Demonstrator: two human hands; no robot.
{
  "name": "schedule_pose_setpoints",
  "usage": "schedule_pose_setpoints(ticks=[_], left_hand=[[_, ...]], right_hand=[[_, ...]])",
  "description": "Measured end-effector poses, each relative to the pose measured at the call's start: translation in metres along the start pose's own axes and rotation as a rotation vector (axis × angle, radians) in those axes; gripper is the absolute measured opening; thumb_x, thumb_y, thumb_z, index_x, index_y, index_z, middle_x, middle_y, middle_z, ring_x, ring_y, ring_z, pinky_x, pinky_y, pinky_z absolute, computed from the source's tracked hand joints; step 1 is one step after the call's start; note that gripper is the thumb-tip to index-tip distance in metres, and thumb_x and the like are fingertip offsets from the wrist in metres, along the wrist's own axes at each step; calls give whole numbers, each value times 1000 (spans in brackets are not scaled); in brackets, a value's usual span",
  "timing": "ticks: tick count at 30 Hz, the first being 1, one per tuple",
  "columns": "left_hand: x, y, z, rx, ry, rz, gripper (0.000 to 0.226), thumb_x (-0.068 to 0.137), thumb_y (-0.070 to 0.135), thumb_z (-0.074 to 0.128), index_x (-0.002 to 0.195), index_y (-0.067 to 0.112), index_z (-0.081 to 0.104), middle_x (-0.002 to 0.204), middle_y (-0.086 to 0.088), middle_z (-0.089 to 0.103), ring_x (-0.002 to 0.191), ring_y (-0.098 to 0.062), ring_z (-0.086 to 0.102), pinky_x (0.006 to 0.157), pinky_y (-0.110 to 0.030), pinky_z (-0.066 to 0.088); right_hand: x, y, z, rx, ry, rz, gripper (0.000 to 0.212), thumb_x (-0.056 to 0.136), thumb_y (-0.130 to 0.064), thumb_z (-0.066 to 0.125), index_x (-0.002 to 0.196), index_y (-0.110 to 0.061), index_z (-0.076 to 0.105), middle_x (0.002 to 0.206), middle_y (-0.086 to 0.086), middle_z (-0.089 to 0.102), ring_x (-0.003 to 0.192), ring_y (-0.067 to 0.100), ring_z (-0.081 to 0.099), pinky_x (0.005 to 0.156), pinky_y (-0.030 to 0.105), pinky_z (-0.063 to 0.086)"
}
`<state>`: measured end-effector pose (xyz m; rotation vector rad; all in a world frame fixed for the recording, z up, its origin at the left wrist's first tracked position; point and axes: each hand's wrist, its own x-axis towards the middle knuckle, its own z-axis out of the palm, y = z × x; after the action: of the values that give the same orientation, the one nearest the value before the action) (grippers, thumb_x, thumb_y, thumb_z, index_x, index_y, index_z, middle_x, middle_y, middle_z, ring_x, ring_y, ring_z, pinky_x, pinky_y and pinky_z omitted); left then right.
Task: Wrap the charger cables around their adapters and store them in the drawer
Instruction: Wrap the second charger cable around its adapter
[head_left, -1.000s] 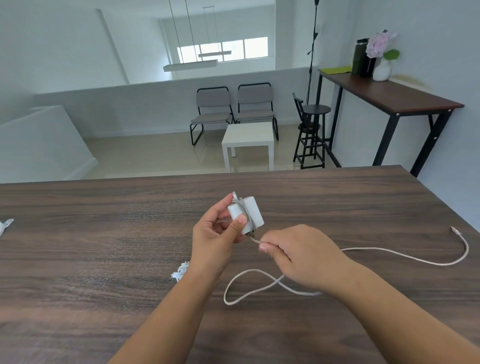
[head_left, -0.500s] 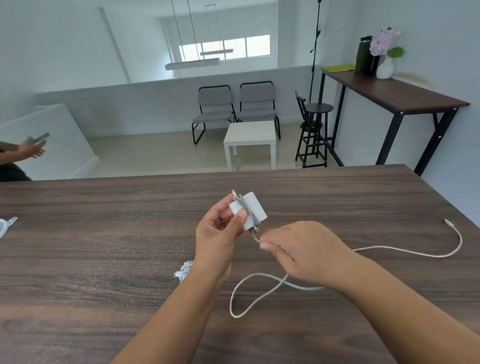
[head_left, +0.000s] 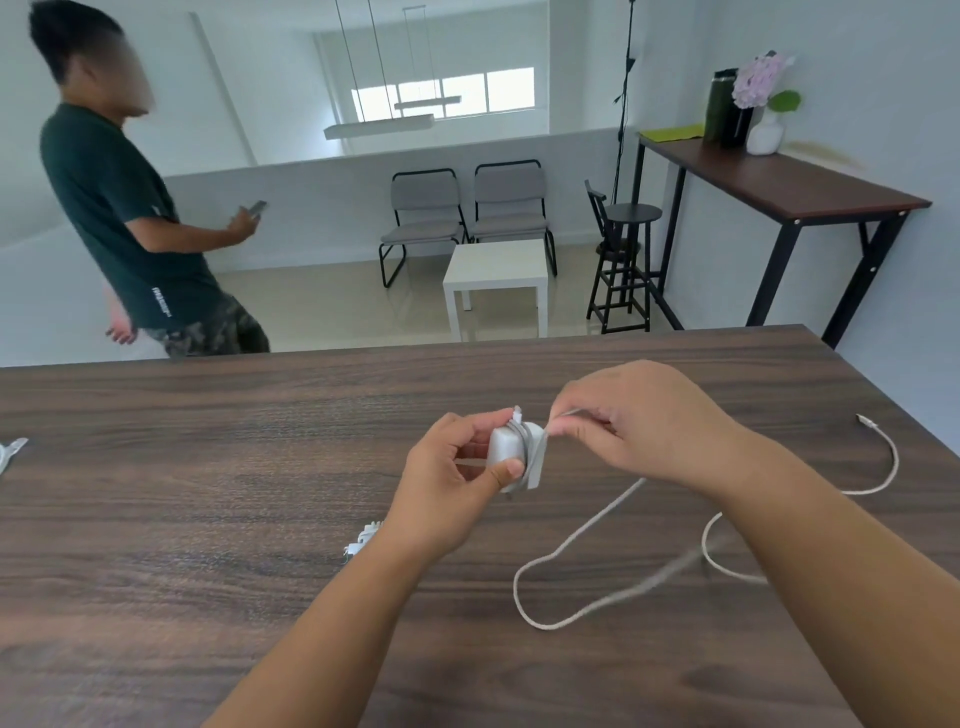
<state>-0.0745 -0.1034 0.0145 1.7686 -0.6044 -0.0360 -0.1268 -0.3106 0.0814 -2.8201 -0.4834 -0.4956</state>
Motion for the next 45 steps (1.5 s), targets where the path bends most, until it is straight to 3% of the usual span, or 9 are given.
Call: schedule_pose_setpoints(ticks=[12, 19, 22, 26, 29, 31, 33, 40, 45], left_hand=[[-5, 11, -14, -245, -271, -74, 42, 79, 9, 73, 119, 20, 68, 99, -10, 67, 87, -17, 61, 79, -28, 53], [-6, 14, -13, -327, -326, -41, 43, 81, 7, 71, 122, 18, 68, 115, -27, 61, 97, -21, 62, 85, -33, 53], [-5, 14, -13, -381, -357, -47, 43, 79, 14, 74, 122, 19, 68, 121, -28, 60, 105, -28, 61, 90, -38, 54], [-5, 14, -11, -553, -386, -68, 52, 73, 31, 83, 122, 19, 68, 120, -16, 68, 111, -24, 62, 91, -38, 53], [-3, 17, -3, -730, -339, -107, 57, 68, 32, 86, 120, 18, 69, 116, -4, 71, 107, -16, 65, 85, -30, 54], [0, 16, 4, -764, -279, -125, 60, 65, 33, 88, 120, 19, 69, 114, -5, 70, 103, -17, 66, 82, -29, 55], [2, 13, 9, -774, -215, -135, 63, 63, 34, 90, 120, 18, 69, 113, -7, 69, 101, -18, 66, 80, -30, 55], [-1, 3, 21, -827, -83, -161, 48, 69, 18, 77, 116, 17, 71, 111, -11, 66, 99, -18, 66, 78, -29, 56], [7, 9, 22, -864, 39, -154, 38, 79, 8, 74, 115, 16, 68, 94, -2, 70, 86, -12, 67, 74, -25, 58]], right_hand=[[-1, 10, 32, 667, 42, 189, 8, 85, -29, 68, 78, -33, 70, 73, -14, 68, 65, 6, 59, 64, 19, 46], [-6, 6, 45, 1041, -70, 290, 22, 93, -15, 56, 73, -14, 64, 47, -15, 54, 45, -2, 46, 49, 8, 35], [-10, 9, 49, 1183, -155, 326, 30, 89, -36, 62, 67, -16, 60, 50, -3, 36, 45, 8, 26, 43, 20, 19], [-9, 8, 52, 1344, -282, 379, 65, 78, -54, 67, 92, 8, 52, 60, 2, 25, 51, 11, 17, 44, 22, 12], [-13, 4, 64, 1505, -281, 437, 49, 89, -40, 57, 111, 4, 56, 60, 4, 18, 46, 9, 13, 43, 19, 11], [-14, -4, 72, 1548, -217, 489, 25, 91, -29, 47, 94, -16, 69, 62, 7, 14, 47, 10, 10, 44, 21, 7], [-13, -13, 77, 1556, -157, 554, 28, 89, -26, 43, 70, -28, 63, 53, 0, 20, 45, 9, 9, 47, 22, 6], [-13, -23, 77, 1516, -139, 705, 49, 95, -10, 29, 55, -27, 52, 54, 0, 18, 50, 11, 6, 47, 21, 5], [-19, -30, 85, 1549, -182, 710, 33, 101, -18, 33, 69, -18, 42, 43, -5, 23, 38, 6, 12, 41, 12, 9]])
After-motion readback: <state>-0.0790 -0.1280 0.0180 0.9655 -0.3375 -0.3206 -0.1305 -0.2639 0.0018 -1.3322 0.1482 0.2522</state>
